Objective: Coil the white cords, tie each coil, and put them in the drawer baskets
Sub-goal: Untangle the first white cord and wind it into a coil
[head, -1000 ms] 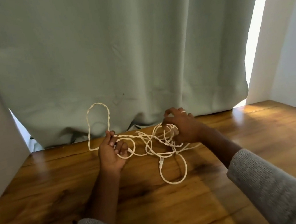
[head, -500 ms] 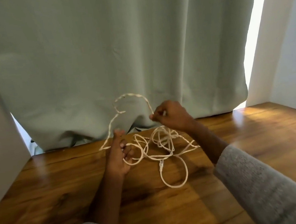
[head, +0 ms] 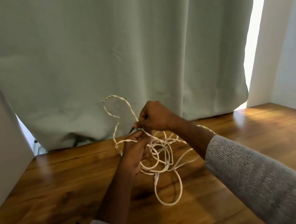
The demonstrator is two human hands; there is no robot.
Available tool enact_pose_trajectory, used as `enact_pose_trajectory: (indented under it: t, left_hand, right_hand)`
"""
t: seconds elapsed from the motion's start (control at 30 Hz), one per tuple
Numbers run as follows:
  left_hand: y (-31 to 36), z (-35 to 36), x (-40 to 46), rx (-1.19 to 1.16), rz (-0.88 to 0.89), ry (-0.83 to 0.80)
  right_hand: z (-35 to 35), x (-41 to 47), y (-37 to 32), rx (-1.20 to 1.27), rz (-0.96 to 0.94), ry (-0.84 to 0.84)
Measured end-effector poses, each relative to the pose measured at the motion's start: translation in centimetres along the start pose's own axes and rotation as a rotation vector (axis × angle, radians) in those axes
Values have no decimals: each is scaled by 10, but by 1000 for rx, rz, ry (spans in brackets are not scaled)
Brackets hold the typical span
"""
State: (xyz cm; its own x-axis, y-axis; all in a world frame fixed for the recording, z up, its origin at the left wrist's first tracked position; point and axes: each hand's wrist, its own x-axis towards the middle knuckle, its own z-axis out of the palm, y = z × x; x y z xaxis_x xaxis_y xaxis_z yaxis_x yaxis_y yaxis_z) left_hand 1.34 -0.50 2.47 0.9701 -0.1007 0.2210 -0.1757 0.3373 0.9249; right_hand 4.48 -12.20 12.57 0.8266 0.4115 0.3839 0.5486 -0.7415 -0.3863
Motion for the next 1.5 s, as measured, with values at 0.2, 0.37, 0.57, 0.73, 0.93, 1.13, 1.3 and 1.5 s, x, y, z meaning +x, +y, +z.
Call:
enact_pose_trajectory:
  t: [0.2, 0.37, 0.57, 0.73, 0.93, 1.13, 1.3, 1.5]
  left_hand:
    - [0, -7, -2, -28, -117, -117]
    - [-1, 1, 1, -23, -119, 62]
    - [-2, -13, 14, -394, -146, 113]
    - [5, -11, 11, -454, -157, 75]
    - [6, -11, 12, -492, -163, 60]
    - [1, -15, 10, -337, -150, 109]
    - [-3, -12, 4, -167, -142, 75]
    - [-12, -9, -3, 56, -185, 175]
  right_hand:
    - [2, -6, 21, 37, 61, 64]
    - [2, -35, 18, 16, 9, 188]
    - [25, -103, 25, -254, 78, 75]
    - [31, -105, 38, -269, 82, 274]
    - [32, -84, 55, -247, -1, 327]
    - [-16, -44, 71, -295, 39, 257]
    - [-95, 5, 44, -100, -90, 474]
    - [-104, 22, 30, -369, -81, 347]
